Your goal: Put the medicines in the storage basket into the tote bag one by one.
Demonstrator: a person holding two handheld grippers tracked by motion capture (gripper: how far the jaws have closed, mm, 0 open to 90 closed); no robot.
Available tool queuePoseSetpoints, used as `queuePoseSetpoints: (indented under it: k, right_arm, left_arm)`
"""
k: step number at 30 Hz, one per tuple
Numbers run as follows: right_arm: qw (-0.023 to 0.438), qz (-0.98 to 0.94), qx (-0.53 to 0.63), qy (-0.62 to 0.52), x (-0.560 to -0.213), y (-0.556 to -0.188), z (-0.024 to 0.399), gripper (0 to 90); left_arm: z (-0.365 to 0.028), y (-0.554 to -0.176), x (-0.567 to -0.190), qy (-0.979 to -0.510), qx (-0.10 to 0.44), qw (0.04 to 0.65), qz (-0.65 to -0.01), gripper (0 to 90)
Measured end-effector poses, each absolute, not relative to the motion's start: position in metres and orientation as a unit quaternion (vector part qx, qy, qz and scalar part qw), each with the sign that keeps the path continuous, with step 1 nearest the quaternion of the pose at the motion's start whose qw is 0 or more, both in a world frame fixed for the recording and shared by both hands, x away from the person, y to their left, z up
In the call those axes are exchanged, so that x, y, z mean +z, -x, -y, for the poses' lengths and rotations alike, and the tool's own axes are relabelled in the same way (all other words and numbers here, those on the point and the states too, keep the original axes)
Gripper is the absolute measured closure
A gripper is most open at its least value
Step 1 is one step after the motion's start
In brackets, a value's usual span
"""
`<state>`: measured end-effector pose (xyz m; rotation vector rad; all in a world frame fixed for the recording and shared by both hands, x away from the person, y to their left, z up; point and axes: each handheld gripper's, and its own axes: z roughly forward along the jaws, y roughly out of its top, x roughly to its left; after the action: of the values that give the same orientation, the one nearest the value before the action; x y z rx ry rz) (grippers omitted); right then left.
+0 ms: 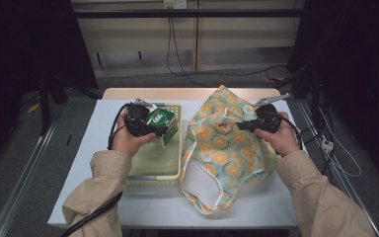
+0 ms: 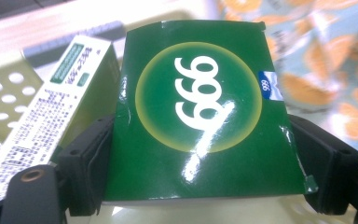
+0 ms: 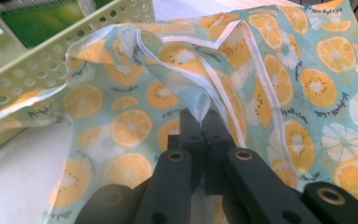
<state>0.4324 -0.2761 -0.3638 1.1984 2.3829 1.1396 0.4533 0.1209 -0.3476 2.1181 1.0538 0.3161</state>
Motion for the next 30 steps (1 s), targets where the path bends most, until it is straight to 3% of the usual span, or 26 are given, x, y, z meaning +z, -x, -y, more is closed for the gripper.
queuePoseSetpoints:
  k: [13,30]
  right_arm:
    - [0.118,-0.814,0.393,-0.411,-0.365,-0.434,0.272,90.0]
    - [0.121,-0.812,0.393,-0.413,-0.364,-0.434,0.276,90.0]
  left_arm:
    - [-0.113,-0.430,-0.313,-0.819,0.125,0.408,-0.383,17.1]
    - [-0.044,-0.406,-0.310,-0.846,0.095,0.431,-0.301,17.0]
